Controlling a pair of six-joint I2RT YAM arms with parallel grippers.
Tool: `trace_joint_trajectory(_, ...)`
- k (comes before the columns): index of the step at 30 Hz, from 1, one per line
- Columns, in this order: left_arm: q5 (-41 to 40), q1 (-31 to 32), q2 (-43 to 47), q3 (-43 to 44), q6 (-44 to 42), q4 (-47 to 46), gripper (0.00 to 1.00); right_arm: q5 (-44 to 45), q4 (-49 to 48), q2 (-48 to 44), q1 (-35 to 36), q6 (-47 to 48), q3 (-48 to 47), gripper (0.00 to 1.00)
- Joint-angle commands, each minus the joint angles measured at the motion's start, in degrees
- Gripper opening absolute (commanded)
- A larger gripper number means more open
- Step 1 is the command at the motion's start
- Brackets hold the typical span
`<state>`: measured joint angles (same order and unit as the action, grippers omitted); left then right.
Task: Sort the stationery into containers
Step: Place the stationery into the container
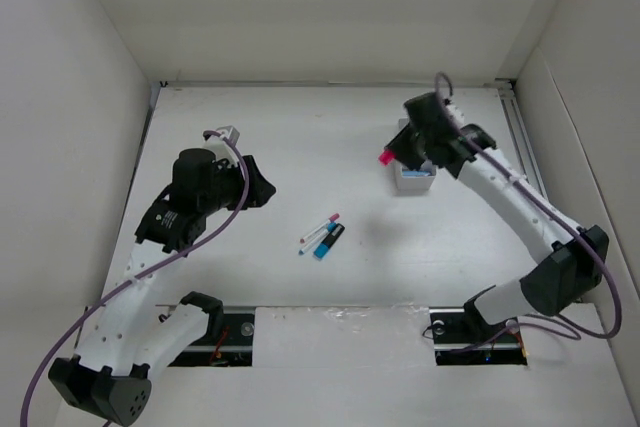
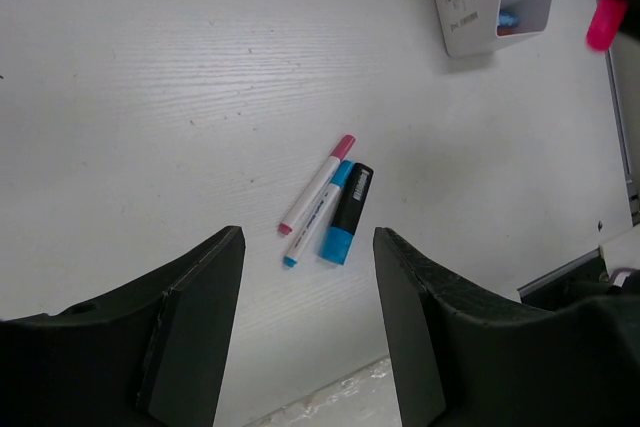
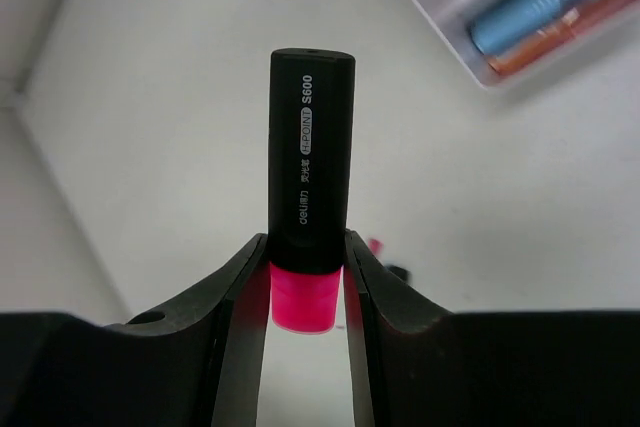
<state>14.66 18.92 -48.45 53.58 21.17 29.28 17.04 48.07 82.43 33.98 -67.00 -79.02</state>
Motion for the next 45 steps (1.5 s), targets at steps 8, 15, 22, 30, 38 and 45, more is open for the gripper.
trace_joint_trajectory(8, 0.02, 0.16, 0.11, 0.82, 0.89, -2.12, 0.51, -41.98, -24.58, 6.25, -26.04, -1.89, 1.57, 0.14)
trace_joint_trajectory(15, 0.02, 0.16, 0.63, 0.29, 1.42, -2.12, 0.51, -51.31, -40.75, 7.30, -30.89, -16.04, 9.84, 0.14)
trace_joint_trajectory(22, 0.02, 0.16, 0.63, 0.29, 1.42, -2.65, 0.51, -52.55, -50.53, 7.83, -32.66, -25.45, 14.33, 0.14)
trace_joint_trajectory(30, -0.50, 0.16, 0.63, -0.23, 1.42, -2.65, 0.51, -50.71, -51.85, 8.97, -33.71, -28.62, 15.48, 0.15)
trace_joint_trajectory(38, -0.50, 0.16, 0.63, -0.23, 1.42, -2.65, 0.51, -50.17, -51.85, 10.11, -34.77, -29.15, 17.76, 0.17)
trace_joint_trajectory(45, -1.03, 0.16, 0.63, -0.23, 1.42, -2.65, 0.51, -48.94, -51.85, 11.87, -35.82, -29.68, 18.29, 0.18)
